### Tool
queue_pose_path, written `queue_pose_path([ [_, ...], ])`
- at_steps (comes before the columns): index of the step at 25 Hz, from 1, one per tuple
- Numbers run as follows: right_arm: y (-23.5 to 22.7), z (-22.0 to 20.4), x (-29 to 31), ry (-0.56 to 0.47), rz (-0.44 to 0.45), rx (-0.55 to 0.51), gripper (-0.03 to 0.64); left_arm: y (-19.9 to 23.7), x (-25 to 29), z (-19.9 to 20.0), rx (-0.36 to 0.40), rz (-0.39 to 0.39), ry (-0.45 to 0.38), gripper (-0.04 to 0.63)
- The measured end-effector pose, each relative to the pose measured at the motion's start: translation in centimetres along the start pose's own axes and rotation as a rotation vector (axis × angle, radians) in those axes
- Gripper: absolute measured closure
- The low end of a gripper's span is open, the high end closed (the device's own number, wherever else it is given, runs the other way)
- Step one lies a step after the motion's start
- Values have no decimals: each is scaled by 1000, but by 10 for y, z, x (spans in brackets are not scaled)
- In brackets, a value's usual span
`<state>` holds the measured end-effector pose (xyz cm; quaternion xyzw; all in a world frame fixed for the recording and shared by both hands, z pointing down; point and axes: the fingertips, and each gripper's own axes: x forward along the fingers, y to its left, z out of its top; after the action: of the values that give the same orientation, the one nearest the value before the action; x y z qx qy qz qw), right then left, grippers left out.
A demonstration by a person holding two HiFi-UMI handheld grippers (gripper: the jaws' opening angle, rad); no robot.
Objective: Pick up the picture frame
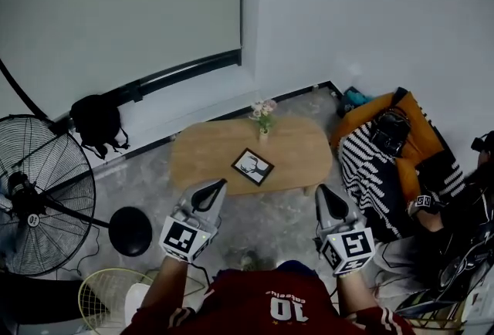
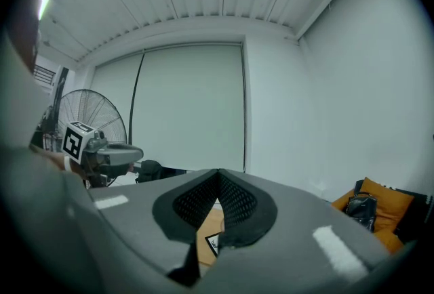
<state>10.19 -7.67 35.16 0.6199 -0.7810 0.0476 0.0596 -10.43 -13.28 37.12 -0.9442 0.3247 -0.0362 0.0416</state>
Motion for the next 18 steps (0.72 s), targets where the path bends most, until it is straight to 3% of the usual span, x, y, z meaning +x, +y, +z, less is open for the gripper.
queue_pose_path([
  [9,-7,-1,16,13,-17,8,617,11,20,-4,-10,-31,-12,594],
  [18,-33,0,59,2,28,21,617,26,58,-7,9,-22,-18,594],
])
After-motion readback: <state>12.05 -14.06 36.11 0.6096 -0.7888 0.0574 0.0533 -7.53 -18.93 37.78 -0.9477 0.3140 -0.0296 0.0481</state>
